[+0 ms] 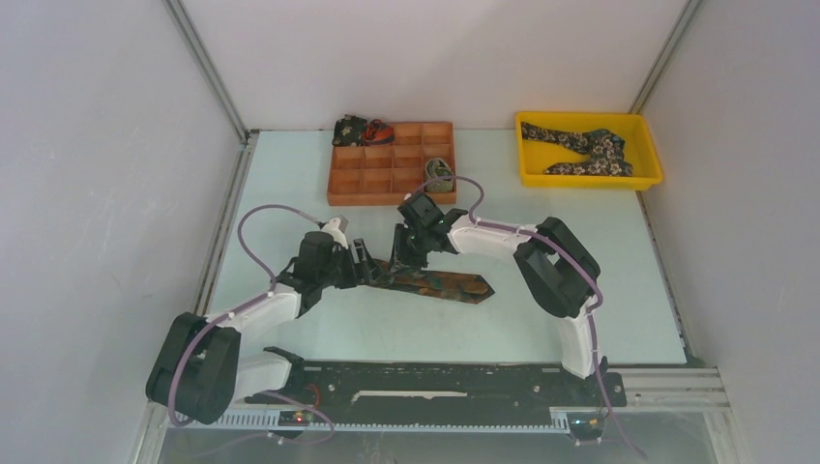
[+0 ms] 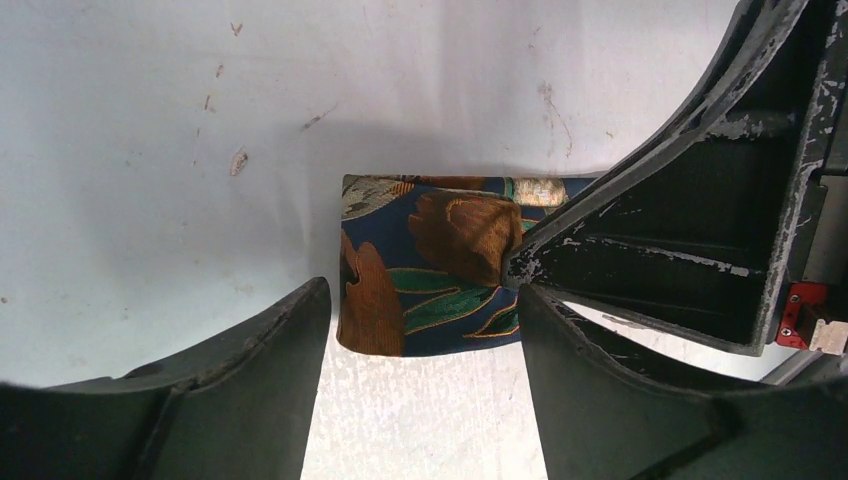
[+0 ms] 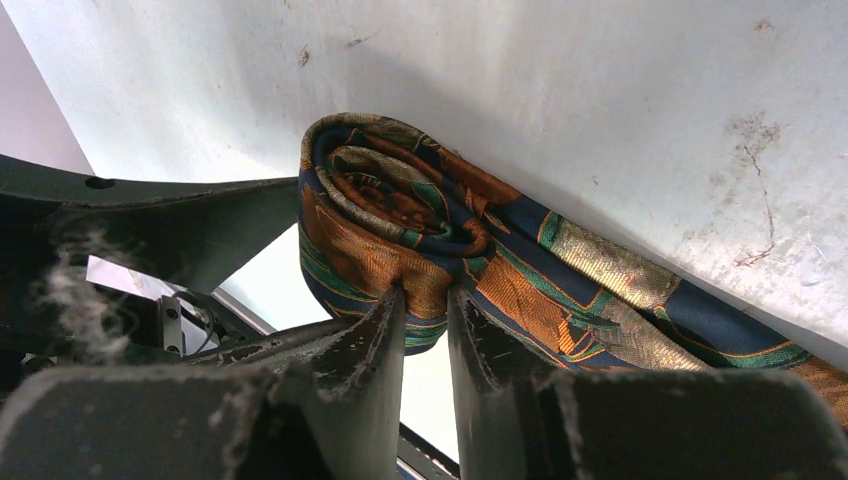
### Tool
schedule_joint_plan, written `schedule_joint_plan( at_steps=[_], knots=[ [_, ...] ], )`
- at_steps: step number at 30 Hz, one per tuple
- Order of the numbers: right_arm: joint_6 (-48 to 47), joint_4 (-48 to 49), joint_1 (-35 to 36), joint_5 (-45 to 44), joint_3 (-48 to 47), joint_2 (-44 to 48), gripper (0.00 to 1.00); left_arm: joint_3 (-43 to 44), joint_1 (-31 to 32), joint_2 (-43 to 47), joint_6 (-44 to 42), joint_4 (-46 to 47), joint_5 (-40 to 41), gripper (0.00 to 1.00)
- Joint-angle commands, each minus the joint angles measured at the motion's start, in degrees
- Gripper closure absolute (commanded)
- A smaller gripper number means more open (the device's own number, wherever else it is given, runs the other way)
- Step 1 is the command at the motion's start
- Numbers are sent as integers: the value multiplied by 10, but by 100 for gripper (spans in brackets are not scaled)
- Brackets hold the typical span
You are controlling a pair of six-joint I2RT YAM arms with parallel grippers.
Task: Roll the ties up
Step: Roll the tie at the center of the board.
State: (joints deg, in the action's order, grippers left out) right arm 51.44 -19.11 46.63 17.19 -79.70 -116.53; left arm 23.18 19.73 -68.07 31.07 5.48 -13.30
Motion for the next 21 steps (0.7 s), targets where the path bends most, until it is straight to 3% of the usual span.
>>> schedule_joint_plan(
  at_steps=[1,21],
  knots=[
    [-15,1,-3,-22,-8,-25,76,-5,-8,-13,6,37,-27,26],
    [-16,7,-8,-29,25,-38,79,-19,-36,-86,11,109,-93,35]
  ],
)
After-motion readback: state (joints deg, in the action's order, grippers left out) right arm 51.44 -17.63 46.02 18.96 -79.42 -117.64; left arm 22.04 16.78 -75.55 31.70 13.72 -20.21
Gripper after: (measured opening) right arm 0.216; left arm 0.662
